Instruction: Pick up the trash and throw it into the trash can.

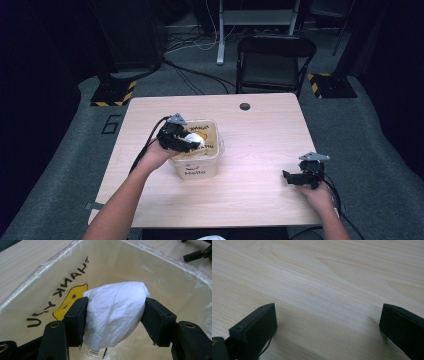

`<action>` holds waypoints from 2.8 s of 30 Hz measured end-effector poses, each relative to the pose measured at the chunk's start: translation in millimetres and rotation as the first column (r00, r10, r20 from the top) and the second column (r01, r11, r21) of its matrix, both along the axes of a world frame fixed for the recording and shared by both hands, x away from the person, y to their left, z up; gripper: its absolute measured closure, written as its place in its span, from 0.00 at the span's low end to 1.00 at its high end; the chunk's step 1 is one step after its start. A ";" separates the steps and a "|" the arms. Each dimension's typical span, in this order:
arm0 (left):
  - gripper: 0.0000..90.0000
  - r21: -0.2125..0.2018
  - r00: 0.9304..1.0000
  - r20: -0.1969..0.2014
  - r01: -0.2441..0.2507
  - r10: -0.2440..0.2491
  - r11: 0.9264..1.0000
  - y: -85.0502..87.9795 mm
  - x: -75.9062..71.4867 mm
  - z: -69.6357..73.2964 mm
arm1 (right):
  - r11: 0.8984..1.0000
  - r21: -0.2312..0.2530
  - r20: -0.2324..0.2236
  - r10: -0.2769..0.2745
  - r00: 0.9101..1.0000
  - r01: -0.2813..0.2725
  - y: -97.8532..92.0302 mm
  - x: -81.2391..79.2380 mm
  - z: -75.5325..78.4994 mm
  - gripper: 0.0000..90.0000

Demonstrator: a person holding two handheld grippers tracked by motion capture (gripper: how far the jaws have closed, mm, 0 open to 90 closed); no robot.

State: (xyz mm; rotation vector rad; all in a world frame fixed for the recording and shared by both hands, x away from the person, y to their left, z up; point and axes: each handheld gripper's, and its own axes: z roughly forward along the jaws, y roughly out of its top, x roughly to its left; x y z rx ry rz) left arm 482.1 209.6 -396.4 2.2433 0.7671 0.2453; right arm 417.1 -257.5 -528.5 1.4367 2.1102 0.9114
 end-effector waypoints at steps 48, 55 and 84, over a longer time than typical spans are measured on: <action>0.33 -0.047 0.985 0.083 -0.148 0.151 0.988 96.1 -40.3 28.3 | 1.000 0.000 0.000 0.000 1.000 0.000 0.0 0.0 0.0 0.01; 0.33 -0.053 0.977 0.089 -0.187 0.191 0.981 114.5 -45.7 21.2 | 1.000 -0.003 0.000 0.005 1.000 -0.005 -0.4 0.1 0.1 0.01; 0.34 -0.077 0.966 0.045 -0.252 0.255 0.965 140.9 -71.5 -67.1 | 1.000 -0.002 0.000 0.005 1.000 -0.005 -0.5 0.2 0.0 0.01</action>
